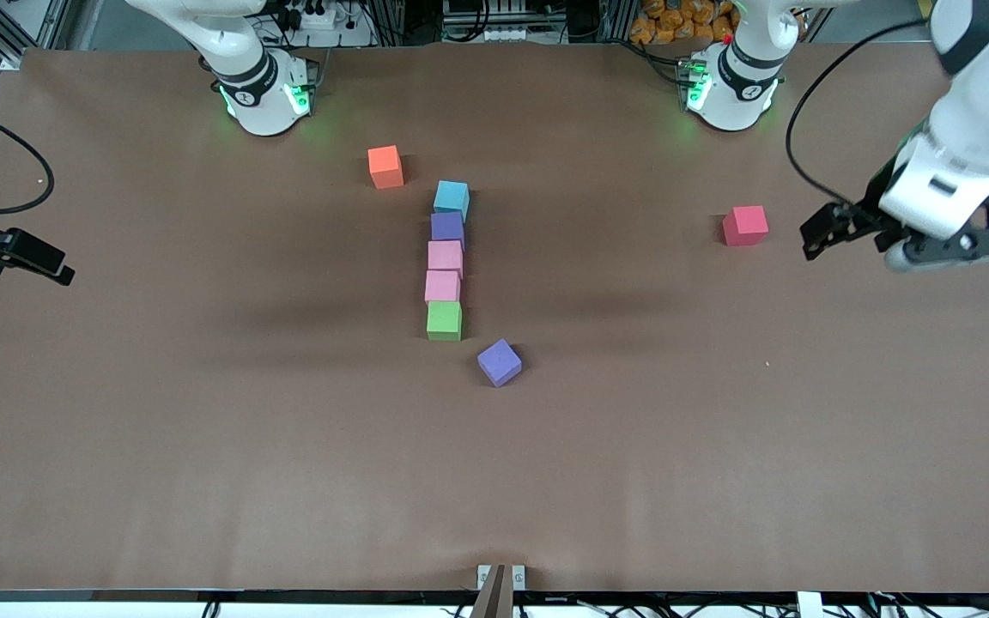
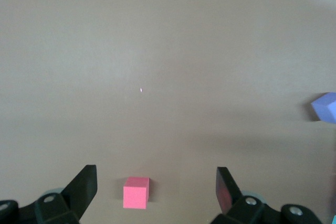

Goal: Arrange blocks into number 1

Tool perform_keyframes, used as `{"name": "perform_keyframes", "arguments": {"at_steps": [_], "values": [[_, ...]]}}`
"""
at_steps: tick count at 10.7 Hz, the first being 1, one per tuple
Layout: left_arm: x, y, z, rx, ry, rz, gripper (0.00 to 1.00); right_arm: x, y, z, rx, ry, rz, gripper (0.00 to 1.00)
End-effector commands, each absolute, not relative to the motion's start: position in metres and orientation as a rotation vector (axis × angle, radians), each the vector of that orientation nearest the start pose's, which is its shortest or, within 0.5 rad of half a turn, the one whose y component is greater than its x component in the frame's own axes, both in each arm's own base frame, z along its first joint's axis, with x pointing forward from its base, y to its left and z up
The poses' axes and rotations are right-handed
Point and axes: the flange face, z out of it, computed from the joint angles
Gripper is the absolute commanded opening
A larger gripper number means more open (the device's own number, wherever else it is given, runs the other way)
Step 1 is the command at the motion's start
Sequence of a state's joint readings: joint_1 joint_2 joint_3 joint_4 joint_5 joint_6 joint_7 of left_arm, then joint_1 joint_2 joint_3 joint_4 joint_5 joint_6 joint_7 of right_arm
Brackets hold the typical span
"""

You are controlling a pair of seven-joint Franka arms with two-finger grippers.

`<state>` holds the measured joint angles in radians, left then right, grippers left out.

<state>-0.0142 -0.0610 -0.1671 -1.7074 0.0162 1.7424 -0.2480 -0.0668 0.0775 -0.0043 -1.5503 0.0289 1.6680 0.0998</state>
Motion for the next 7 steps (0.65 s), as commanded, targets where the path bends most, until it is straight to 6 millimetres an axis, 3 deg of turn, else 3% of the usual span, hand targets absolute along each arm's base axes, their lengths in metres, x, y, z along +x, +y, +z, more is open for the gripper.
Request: {"name": "perform_keyframes", "arguments": {"at_steps": [1, 5, 7], "values": [[0.529, -0.096, 0.656, -3.144, 0.033, -0.175, 1.0, 0.586, -0.04, 0.603, -3.119, 0.258, -0.057, 1.0], [0.514, -0.1, 0.685, -3.156, 0.129, -0.104, 1.0, 0.586, -0.04, 0.602, -3.119, 0.258, -0.053, 1.0], [0.511, -0.097, 0.687, -3.171, 0.122, -0.063, 1.0, 0.586, -0.04, 0.602, -3.119, 0.255, -0.053, 1.0]]}}
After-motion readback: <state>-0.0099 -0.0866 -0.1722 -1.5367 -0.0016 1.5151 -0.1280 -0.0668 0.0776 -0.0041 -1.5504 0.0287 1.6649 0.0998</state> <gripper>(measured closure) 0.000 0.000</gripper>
